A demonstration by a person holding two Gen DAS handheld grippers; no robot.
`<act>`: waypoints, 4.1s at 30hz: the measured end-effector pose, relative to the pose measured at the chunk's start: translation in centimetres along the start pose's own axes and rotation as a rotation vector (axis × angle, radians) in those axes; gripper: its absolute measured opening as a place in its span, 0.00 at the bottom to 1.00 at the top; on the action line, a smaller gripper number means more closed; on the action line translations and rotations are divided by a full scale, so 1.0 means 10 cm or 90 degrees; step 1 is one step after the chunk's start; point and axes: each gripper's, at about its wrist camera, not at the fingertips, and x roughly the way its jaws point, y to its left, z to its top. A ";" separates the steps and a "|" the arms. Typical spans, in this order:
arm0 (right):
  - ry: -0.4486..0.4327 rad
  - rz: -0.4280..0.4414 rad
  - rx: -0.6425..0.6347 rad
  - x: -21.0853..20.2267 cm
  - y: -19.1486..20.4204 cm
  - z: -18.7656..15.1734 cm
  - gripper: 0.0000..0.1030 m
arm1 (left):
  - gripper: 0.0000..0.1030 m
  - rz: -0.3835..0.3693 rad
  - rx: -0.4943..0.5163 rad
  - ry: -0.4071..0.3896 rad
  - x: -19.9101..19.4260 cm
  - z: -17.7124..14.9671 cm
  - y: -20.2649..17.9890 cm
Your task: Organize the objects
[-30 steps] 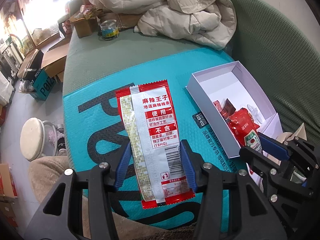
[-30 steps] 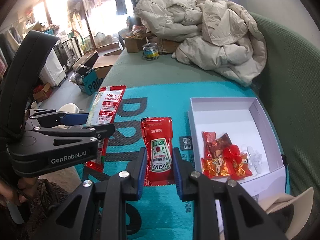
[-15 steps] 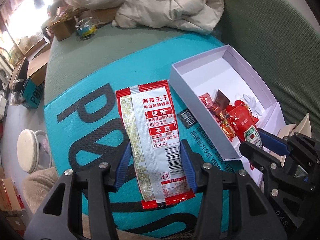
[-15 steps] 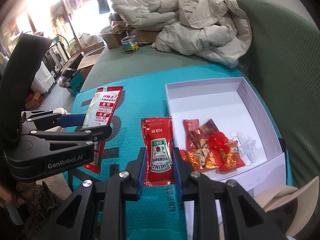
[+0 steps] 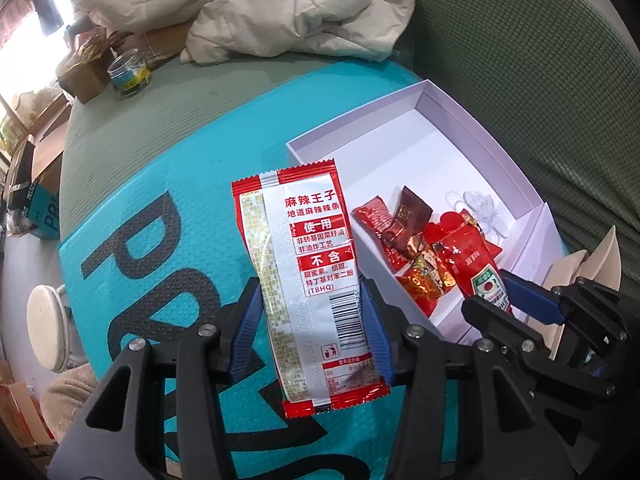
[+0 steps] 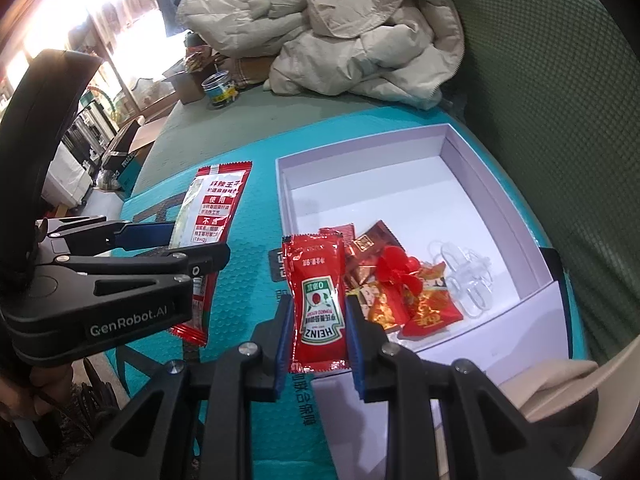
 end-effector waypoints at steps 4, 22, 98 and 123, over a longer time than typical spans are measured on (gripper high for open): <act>0.002 -0.001 0.009 0.03 -0.06 -0.01 0.24 | 0.46 -0.003 0.004 0.003 0.04 0.04 -0.05; -0.005 -0.023 0.032 0.04 -0.32 0.02 0.24 | 0.46 -0.006 0.041 -0.010 0.07 0.21 -0.31; 0.083 -0.122 0.025 0.77 -0.94 0.22 0.28 | 0.48 -0.062 0.034 0.076 1.01 0.61 -0.67; -0.034 -0.252 -0.013 -0.22 -0.18 0.59 0.52 | 0.58 -0.014 0.070 -0.048 0.00 0.72 -0.13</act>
